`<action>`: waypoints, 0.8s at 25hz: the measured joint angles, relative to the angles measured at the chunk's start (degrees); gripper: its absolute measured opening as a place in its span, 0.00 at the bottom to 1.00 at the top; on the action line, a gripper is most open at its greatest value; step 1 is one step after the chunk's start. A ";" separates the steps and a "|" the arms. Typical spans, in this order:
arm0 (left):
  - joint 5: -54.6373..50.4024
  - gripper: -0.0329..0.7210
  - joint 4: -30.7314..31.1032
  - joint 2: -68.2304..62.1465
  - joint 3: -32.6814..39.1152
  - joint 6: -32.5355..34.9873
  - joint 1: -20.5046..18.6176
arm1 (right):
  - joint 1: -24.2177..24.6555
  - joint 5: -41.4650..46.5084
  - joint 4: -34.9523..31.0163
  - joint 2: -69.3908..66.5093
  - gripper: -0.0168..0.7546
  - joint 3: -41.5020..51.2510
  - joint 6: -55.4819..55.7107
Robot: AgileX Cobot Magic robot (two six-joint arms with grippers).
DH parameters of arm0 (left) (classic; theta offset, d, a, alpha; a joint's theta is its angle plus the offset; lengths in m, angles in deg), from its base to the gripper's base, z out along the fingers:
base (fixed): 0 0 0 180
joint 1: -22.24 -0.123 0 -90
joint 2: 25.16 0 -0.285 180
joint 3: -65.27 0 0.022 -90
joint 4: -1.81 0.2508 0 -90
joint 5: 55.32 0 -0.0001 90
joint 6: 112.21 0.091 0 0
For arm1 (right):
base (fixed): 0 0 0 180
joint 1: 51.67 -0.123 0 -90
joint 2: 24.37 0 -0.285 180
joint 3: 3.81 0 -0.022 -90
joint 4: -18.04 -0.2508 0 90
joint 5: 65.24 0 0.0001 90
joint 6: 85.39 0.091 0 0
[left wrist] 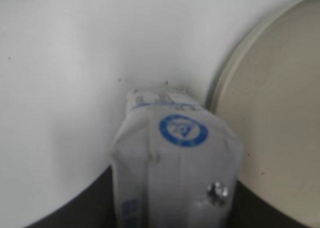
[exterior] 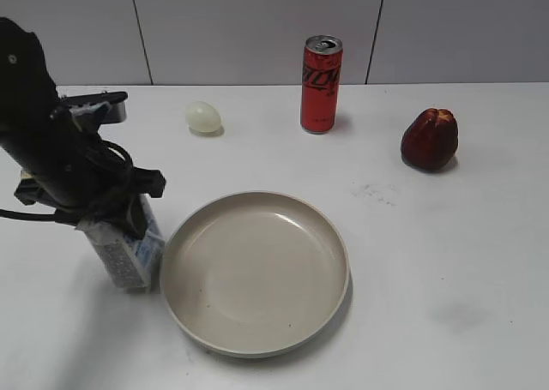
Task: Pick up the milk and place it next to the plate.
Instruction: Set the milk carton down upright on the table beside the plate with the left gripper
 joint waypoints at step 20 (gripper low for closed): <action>-4.27 0.94 -1.25 7.25 -4.28 -0.06 0.04 | 0.00 -0.05 0.00 0.00 0.63 0.00 0.00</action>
